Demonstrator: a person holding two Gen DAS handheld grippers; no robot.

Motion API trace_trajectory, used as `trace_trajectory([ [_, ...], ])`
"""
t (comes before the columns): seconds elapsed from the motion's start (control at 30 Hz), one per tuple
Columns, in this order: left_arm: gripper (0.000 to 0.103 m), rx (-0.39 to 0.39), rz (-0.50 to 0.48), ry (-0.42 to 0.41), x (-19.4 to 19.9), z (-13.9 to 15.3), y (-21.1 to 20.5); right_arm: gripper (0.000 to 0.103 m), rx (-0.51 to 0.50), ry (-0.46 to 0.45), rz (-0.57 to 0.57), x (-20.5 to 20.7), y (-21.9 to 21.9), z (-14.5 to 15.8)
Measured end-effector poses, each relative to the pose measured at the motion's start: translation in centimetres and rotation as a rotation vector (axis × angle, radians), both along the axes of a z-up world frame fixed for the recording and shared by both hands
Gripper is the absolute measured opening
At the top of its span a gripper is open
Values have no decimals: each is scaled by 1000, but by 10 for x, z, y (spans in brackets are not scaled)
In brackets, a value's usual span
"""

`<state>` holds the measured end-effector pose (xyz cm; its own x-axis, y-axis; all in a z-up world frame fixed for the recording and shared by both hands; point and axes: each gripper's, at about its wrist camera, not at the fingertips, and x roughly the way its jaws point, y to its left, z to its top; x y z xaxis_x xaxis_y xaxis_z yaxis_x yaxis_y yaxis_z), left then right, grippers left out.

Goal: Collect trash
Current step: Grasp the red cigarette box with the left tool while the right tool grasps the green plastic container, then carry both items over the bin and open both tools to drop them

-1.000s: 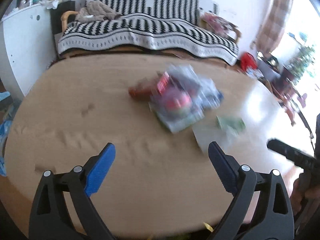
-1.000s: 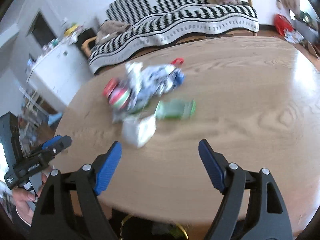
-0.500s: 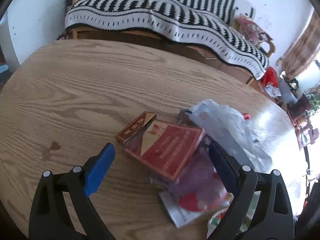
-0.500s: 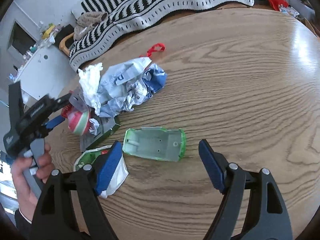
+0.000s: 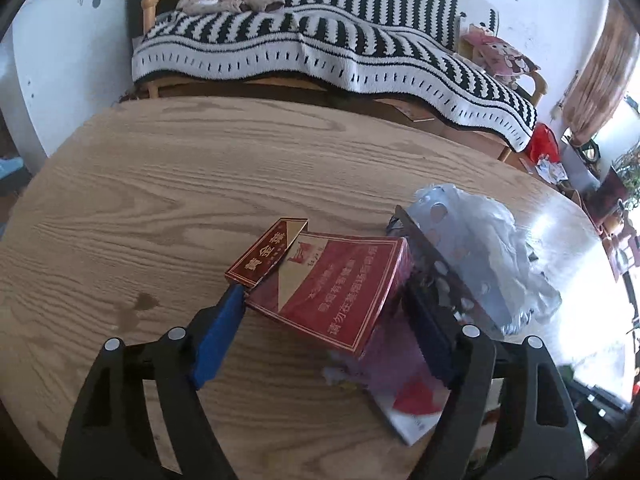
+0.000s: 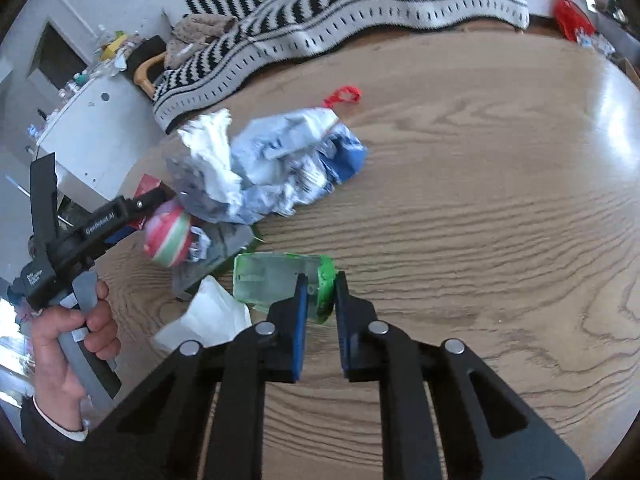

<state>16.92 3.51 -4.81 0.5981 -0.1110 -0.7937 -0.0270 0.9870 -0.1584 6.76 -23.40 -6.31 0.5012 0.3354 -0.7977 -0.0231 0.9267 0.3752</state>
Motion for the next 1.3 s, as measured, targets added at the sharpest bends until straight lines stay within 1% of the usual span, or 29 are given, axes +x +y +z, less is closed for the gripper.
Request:
trace_trajectory([
  [0.17, 77, 37, -14, -63, -23, 24, 9, 14, 15, -59, -18, -6, -3, 17],
  [0.37, 76, 40, -51, -117, -62, 51, 14, 14, 15, -117, -49, -13, -17, 36],
  [0.53, 76, 30, -81, -158, -109, 69, 10, 14, 23, -158, -73, -41, -31, 49],
  [0.67, 76, 28, -122, -175, -159, 72, 1, 14, 29, -175, -64, -76, -31, 56],
  [0.7, 76, 26, -134, -174, -172, 71, -1, 14, 29, -177, -59, -83, -30, 57],
  [0.83, 76, 34, -181, -173, -234, 60, -8, 14, 32, -185, -22, -134, -23, 57],
  [0.9, 76, 28, -206, -159, -269, 47, -9, 14, 31, -184, -5, -161, -18, 53],
  [1.03, 76, 11, -257, -93, -319, 18, -13, 14, 29, -144, 27, -221, -10, 31],
  [1.13, 76, -2, -292, -51, -345, 2, -17, 14, 25, -91, 42, -262, -2, 8],
  [1.2, 76, -26, -320, 5, -364, -14, -22, 14, 11, -56, 48, -288, 6, -6],
  [1.3, 76, -51, -330, 77, -382, -34, -25, 14, -9, -14, 59, -317, 16, -23],
])
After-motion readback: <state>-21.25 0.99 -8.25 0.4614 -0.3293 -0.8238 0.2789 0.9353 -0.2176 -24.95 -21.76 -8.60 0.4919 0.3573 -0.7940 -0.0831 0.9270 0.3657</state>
